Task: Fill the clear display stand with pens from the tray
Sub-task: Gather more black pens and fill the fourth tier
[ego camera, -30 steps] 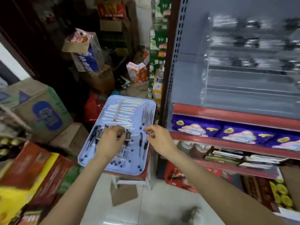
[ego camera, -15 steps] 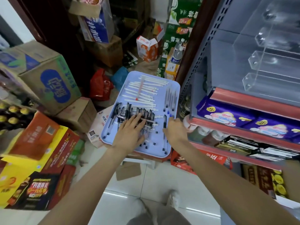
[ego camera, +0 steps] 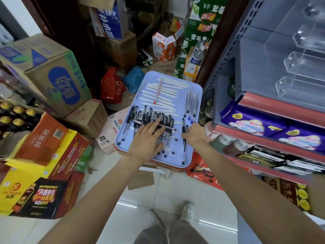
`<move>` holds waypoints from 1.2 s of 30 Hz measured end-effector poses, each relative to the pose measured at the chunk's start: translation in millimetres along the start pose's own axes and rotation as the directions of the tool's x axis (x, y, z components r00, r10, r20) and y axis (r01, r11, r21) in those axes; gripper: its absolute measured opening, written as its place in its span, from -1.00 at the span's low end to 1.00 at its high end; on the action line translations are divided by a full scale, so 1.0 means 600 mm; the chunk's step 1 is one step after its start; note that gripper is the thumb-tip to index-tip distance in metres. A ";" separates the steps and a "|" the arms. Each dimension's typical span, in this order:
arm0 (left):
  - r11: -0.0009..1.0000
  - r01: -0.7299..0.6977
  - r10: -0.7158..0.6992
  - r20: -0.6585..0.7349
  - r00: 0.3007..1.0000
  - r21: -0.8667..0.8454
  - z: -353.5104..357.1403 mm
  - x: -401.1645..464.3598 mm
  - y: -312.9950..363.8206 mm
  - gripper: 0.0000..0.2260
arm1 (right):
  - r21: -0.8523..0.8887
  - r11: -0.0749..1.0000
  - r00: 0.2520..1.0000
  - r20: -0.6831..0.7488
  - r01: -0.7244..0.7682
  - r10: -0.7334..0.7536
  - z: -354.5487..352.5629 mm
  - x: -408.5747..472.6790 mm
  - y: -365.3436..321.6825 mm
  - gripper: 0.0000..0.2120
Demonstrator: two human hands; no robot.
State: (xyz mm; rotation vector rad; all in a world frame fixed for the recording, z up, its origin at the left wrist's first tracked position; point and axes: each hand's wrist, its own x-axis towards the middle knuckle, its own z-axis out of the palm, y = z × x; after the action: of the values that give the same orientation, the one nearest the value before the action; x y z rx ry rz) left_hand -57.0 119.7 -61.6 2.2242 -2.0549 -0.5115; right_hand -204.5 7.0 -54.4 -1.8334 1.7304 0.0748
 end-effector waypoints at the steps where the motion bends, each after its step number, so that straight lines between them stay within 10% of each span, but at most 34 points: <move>1: 1.000 0.001 -0.001 0.000 1.000 -0.011 -0.001 0.001 0.001 -0.49 | 0.036 0.999 1.000 0.005 -0.003 0.003 0.000 0.004 0.001 -0.66; 11: 0.993 0.002 -0.015 -0.109 0.994 -0.119 -0.006 0.007 0.013 -0.55 | 0.356 0.934 0.998 0.048 0.012 -0.031 -0.009 0.012 0.014 -0.79; 18: 0.708 0.025 -0.067 -0.032 0.997 -0.706 -0.061 0.020 0.087 -0.64 | 0.819 0.565 0.992 -0.038 0.099 -0.119 -0.082 -0.038 -0.006 -0.84; 26: 0.521 -0.061 0.014 -0.063 0.998 -0.851 -0.151 0.070 0.166 -0.89 | 0.889 0.369 0.953 -0.195 0.272 -0.233 -0.216 -0.082 0.005 -0.89; 36: 0.636 -0.303 0.185 -0.241 0.953 -0.710 -0.255 0.175 0.373 -0.86 | 0.853 0.252 0.878 -0.389 0.457 -0.279 -0.430 -0.069 0.148 -0.59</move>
State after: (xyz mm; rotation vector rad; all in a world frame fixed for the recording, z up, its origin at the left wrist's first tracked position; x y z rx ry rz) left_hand -221.7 -32.3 123.3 1.4188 -1.5990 -0.9203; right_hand -385.4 -71.1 139.4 -1.2305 0.9156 -1.1027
